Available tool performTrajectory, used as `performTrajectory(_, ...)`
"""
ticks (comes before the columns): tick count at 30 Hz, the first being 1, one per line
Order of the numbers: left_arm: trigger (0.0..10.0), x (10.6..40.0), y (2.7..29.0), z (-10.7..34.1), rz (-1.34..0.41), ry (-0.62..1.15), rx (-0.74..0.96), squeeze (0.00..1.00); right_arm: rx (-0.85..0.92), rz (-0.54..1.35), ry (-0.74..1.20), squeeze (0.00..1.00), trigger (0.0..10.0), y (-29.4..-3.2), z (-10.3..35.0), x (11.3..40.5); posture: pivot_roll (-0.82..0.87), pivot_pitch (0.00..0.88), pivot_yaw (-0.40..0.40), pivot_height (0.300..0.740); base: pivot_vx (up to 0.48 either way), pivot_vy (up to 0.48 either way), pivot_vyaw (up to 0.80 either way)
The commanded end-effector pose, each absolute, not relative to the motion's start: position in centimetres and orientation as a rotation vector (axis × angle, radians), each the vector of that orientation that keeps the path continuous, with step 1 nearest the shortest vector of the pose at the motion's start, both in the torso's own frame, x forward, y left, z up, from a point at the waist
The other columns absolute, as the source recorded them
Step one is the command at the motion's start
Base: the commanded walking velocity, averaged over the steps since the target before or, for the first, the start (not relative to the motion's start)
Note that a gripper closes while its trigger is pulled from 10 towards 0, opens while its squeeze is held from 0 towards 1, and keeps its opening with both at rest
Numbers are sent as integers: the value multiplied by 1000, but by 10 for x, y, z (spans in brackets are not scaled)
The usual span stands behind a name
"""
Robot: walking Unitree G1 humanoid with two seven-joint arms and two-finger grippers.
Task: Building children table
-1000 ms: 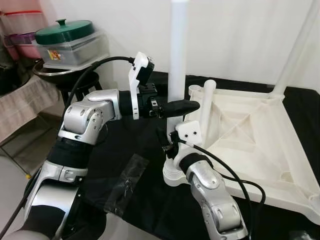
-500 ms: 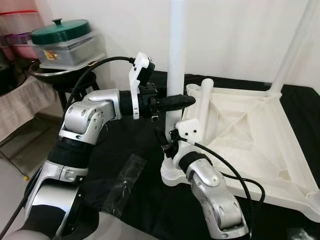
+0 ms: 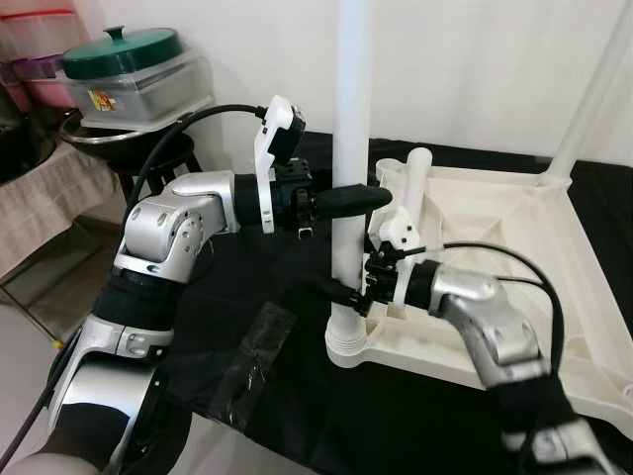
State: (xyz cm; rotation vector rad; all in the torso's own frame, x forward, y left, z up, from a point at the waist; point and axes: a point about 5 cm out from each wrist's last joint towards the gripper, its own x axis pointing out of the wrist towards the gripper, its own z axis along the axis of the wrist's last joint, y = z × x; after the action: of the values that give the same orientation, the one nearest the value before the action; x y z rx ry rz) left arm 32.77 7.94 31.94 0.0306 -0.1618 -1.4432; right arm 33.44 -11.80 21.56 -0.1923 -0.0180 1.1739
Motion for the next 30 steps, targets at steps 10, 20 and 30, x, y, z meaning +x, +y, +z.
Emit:
performTrajectory(10,0,326,78,317,-1475,-120,56,0,-187,1367,42,0,0,-118,219,350,71,23,59,740,0,0,0)
performTrajectory(20,0,322,75,316,-1515,-132,68,0,-174,1416,44,0,0,-126,213,352,62,23,65,740,0,0,0)
performTrajectory(30,10000,326,81,322,-1440,-158,42,1000,-174,1318,17,0,0,-133,209,356,50,18,62,740,0,0,0)
